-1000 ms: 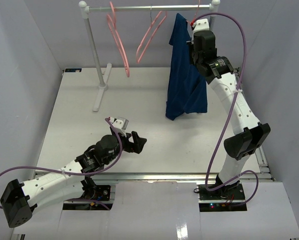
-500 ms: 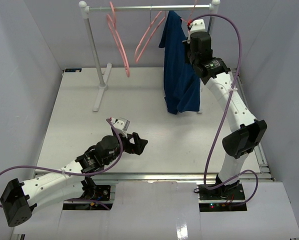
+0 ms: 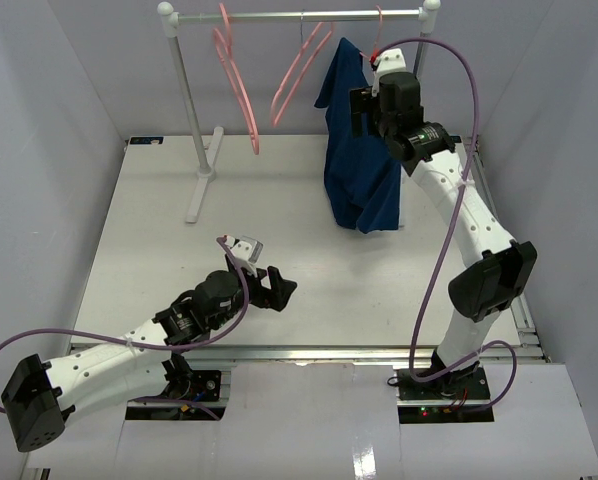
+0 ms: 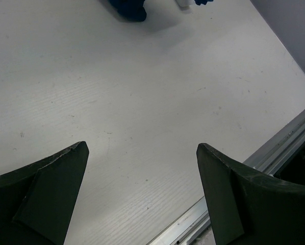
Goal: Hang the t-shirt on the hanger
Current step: Place the hanger at the clothesline, then reset both arms
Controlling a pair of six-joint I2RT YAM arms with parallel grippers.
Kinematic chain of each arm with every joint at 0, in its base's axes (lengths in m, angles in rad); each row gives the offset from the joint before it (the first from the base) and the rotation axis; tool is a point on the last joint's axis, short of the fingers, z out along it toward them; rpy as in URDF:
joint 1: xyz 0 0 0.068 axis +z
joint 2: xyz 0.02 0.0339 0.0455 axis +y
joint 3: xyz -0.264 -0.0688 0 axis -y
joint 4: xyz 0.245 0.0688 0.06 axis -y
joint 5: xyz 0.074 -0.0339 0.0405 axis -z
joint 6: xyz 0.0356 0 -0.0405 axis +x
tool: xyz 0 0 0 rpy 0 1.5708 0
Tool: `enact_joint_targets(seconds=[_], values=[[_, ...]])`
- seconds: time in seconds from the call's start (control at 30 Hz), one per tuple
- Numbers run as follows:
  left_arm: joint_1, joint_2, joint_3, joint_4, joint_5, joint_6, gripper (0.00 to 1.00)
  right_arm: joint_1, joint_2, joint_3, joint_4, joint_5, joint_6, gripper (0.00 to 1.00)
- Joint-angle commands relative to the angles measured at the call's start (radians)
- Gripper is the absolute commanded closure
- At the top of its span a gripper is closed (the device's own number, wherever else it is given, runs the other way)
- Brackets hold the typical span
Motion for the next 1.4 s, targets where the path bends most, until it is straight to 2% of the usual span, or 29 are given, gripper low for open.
enact_joint_targets(seconds=[0.0, 0.13, 0.27, 0.37, 0.5, 0.63, 0.77, 0.97, 1.07, 1.37], values=[[-0.005, 0.001, -0.014, 0.064, 0.061, 0.051, 0.02, 0.001, -0.129, 0.040, -0.003, -0.007, -0.010, 0.10], [-0.005, 0.009, -0.039, 0.104, 0.033, 0.087, 0.02, 0.014, -0.279, -0.042, -0.088, 0.000, 0.061, 0.10], [-0.005, -0.005, -0.054, 0.121, 0.009, 0.121, 0.02, 0.047, -0.445, -0.182, -0.158, -0.141, 0.171, 0.10], [-0.005, -0.071, -0.090, 0.164, 0.021, 0.149, 0.02, 0.080, -0.655, -0.429, -0.065, -0.259, 0.244, 0.10], [-0.005, -0.150, -0.125, 0.206, 0.073, 0.167, 0.02, 0.135, -0.928, -0.810, 0.118, -0.269, 0.305, 0.10], [-0.005, -0.211, -0.147, 0.235, 0.128, 0.178, 0.02, 0.163, -1.063, -1.016, 0.182, -0.253, 0.320, 0.10], [-0.006, -0.218, -0.146, 0.231, 0.128, 0.177, 0.02, 0.176, -1.117, -1.115, 0.160, -0.201, 0.306, 0.10], [-0.005, -0.259, -0.181, 0.279, 0.172, 0.178, 0.02, 0.178, -1.285, -1.281, 0.203, -0.167, 0.269, 0.10], [-0.005, -0.299, -0.196, 0.304, 0.199, 0.181, 0.02, 0.177, -1.331, -1.333, 0.212, -0.210, 0.218, 0.10], [-0.005, -0.345, -0.212, 0.308, 0.207, 0.180, 0.02, 0.177, -1.368, -1.373, 0.237, -0.243, 0.204, 0.10]])
